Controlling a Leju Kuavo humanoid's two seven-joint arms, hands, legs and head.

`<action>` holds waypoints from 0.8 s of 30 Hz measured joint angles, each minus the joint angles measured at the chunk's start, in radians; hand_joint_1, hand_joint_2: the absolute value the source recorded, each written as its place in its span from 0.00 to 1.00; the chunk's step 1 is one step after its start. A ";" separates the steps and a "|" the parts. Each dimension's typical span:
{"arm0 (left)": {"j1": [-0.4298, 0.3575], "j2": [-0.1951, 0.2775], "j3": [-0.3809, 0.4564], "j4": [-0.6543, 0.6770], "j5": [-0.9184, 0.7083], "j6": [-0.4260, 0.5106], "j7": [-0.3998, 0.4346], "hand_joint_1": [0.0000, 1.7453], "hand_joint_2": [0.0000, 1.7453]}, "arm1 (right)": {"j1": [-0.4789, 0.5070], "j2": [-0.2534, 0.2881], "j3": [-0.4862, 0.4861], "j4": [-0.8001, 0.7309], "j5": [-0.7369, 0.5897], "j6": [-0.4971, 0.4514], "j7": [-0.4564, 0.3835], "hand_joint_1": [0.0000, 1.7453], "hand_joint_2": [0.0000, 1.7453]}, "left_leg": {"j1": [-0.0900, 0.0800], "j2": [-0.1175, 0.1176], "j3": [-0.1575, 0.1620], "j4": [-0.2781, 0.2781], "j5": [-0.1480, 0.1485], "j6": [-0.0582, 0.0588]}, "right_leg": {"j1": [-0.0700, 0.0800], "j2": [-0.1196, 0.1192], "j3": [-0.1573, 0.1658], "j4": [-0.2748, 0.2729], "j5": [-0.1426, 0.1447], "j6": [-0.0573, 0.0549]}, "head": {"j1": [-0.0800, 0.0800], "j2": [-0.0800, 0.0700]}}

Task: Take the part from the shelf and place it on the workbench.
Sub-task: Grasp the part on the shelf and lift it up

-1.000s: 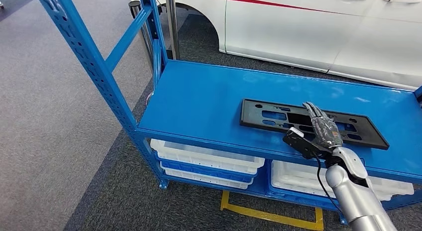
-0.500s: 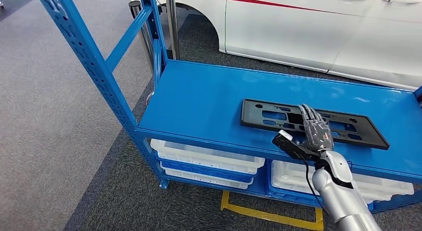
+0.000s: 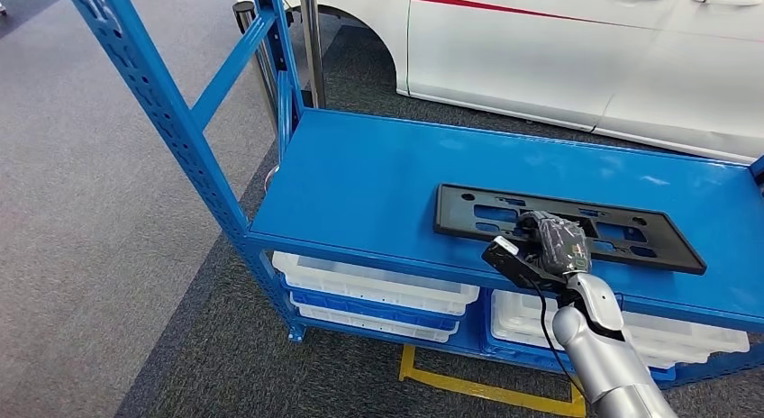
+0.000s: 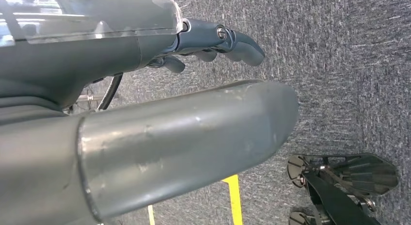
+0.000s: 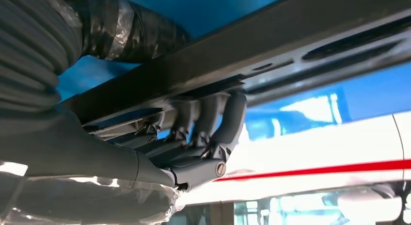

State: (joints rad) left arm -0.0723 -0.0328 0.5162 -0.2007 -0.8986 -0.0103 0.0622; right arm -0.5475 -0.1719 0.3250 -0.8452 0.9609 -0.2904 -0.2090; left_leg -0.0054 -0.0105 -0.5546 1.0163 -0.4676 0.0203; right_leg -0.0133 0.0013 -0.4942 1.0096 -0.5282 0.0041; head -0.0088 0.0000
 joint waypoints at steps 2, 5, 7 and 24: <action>0.000 0.000 0.001 0.000 0.000 -0.001 -0.001 0.00 0.00 | -0.004 0.002 0.000 0.001 0.002 0.001 0.000 1.00 1.00 | 0.000 0.000 0.000 0.000 0.000 0.000 | 0.000 0.000 0.000 0.000 0.000 0.000 | 0.000 0.000; 0.000 0.000 0.003 0.000 0.000 -0.005 -0.011 0.00 0.00 | -0.005 0.004 0.000 0.003 0.004 0.004 -0.001 1.00 1.00 | 0.000 0.000 0.000 0.000 0.000 0.000 | 0.000 0.000 0.000 0.000 0.000 0.000 | 0.000 0.000; -0.001 0.000 0.007 0.000 0.001 -0.010 -0.022 0.00 0.00 | -0.005 0.005 0.000 0.004 0.005 0.004 -0.002 0.99 1.00 | 0.000 0.000 0.001 0.000 0.000 0.000 | 0.000 0.000 0.000 0.000 0.000 0.000 | 0.000 0.000; 0.000 -0.004 0.051 0.000 0.015 0.007 -0.008 0.00 1.00 | -0.004 0.006 0.000 0.004 0.021 0.020 -0.013 0.98 1.00 | 0.000 0.000 0.001 0.000 0.000 0.000 | 0.000 0.000 0.001 0.000 0.000 0.000 | 0.000 0.000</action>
State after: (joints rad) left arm -0.0723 -0.0370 0.5675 -0.2007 -0.8833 -0.0036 0.0541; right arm -0.5518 -0.1660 0.3254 -0.8415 0.9824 -0.2703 -0.2223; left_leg -0.0054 -0.0104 -0.5537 1.0163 -0.4676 0.0203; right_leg -0.0133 0.0014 -0.4931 1.0096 -0.5282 0.0041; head -0.0088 0.0000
